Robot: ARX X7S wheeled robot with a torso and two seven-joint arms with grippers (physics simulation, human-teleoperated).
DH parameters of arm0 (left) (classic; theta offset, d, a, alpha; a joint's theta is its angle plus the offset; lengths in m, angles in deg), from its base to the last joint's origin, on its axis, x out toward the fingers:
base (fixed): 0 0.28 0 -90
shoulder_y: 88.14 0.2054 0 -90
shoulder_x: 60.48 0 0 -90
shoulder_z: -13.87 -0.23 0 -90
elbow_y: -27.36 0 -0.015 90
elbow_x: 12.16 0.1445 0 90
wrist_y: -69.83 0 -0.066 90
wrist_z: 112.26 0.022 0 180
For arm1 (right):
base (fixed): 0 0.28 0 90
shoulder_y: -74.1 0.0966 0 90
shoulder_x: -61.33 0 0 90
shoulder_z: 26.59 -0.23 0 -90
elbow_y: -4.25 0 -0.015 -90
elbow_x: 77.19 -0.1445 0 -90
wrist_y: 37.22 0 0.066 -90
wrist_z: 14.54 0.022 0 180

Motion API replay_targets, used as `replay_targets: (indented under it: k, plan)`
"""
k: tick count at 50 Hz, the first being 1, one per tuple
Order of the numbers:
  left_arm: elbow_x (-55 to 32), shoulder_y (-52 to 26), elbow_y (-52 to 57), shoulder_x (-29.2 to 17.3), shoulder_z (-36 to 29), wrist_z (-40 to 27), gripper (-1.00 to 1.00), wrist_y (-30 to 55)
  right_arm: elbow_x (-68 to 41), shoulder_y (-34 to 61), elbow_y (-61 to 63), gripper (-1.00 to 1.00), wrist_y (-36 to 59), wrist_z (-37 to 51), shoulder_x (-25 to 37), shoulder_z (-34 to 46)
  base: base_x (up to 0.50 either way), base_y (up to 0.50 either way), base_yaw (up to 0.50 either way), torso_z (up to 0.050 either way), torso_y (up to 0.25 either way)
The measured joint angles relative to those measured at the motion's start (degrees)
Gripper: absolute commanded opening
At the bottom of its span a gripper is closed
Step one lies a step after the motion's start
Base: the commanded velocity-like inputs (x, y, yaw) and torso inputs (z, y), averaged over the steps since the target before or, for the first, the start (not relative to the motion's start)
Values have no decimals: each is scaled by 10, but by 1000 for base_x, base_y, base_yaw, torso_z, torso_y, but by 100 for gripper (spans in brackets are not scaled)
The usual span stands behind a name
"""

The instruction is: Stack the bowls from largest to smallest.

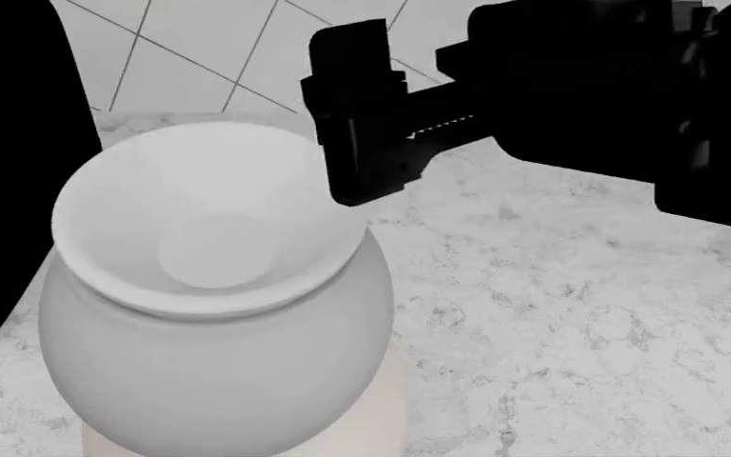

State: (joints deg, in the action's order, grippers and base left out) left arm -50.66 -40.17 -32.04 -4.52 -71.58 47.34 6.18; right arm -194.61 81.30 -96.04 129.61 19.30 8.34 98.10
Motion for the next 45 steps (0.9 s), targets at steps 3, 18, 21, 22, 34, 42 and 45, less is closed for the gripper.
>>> replay_targets:
  k: [3,18,21,22,34,42,45]
  plan:
    - [-1,0,1,-1,1,0,100,1,-11,9,6,100,1,13,14,-1,0,0,0,0,0]
    - [-30,-8,24,-12,11,-6,100,21,-102,33,75,100,-26,104,129,-14,0,0,0,0,0]
    - [-43,-10,33,-16,18,-10,100,29,-119,28,96,100,-39,120,159,-23,0,0,0,0,0]
    - [-47,-11,36,-18,20,-11,100,32,-125,26,103,100,-43,125,169,-26,0,0,0,0,0]
    - [-79,-20,58,-33,36,-16,100,52,-154,3,161,100,-77,163,273,-61,0,0,0,0,0]
    - [-87,-29,59,-44,44,-18,100,59,-157,-6,181,100,-91,177,327,-81,0,0,0,0,0]
    - [-88,-32,57,-48,49,-18,100,60,-158,-11,187,100,-96,179,347,-89,0,0,0,0,0]
